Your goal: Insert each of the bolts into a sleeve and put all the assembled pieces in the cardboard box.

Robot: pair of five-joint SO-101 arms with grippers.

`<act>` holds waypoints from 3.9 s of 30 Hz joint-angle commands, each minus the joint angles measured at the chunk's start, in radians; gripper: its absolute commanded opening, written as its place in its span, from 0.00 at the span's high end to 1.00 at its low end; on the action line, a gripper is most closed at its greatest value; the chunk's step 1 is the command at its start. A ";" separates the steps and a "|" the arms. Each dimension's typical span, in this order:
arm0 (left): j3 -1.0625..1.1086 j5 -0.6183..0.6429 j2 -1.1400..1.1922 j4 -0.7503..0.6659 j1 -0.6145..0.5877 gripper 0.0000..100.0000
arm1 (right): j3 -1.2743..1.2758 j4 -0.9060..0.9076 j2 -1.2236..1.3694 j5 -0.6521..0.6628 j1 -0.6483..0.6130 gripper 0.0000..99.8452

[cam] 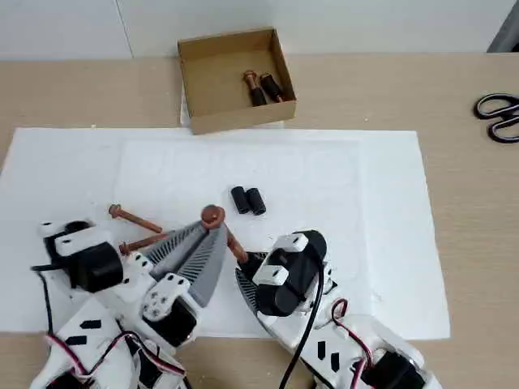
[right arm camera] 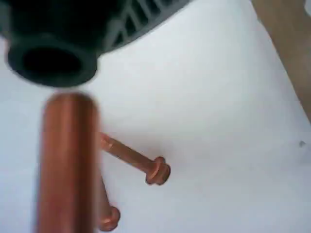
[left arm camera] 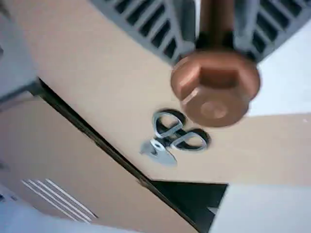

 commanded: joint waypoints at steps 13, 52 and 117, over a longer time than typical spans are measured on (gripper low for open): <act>0.024 -0.023 0.002 -0.006 0.037 0.99 | -0.052 -0.018 -0.012 0.083 -0.007 1.00; -0.079 -0.058 0.092 -0.035 -0.011 0.99 | -0.094 -0.001 -0.012 0.051 0.033 1.00; 0.107 -0.008 0.086 0.048 0.152 0.99 | -0.129 -0.050 -0.010 0.091 0.036 1.00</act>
